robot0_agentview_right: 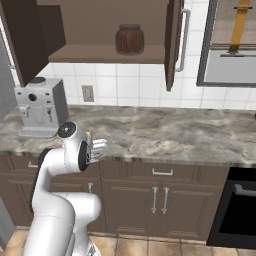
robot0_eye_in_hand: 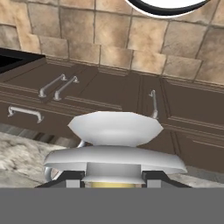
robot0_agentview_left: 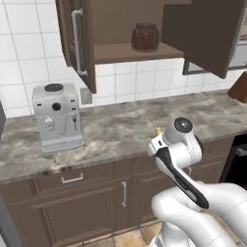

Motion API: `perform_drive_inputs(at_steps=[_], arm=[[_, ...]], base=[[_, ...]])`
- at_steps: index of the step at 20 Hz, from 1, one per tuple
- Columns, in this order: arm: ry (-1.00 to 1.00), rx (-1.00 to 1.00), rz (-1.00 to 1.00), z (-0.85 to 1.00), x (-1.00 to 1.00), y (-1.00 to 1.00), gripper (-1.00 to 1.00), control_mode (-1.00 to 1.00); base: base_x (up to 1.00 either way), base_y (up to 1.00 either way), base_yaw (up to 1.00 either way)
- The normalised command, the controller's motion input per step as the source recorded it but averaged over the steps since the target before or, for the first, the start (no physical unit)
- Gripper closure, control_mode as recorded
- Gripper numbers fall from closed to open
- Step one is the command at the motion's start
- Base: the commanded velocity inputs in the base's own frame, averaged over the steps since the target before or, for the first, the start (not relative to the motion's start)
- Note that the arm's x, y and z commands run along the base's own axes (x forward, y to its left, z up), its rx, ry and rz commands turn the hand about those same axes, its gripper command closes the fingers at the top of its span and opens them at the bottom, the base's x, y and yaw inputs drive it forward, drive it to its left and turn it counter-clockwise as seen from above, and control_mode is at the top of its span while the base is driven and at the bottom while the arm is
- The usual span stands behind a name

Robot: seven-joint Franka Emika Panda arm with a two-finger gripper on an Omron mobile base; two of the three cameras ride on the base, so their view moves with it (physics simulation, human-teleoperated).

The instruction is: Pick the candle and jar from the dining table and place them in the open cabinet. Close the cabinet after placing the objects.

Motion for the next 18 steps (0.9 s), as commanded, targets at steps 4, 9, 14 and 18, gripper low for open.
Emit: perform_drive_inputs(at_steps=[4,9,14,18], arm=[[0.0,0.0,0.0,0.0,0.0,0.0,1.0,1.0],[0.0,0.0,0.0,0.0,0.0,0.0,1.0,1.0],[0.0,0.0,0.0,0.0,0.0,0.0,1.0,1.0],[0.0,0.0,0.0,0.0,0.0,0.0,1.0,1.0]], base=[[0.25,0.0,0.0],[0.23,-0.01,0.03],[0.0,-0.2,0.1],[0.02,-0.3,0.1]])
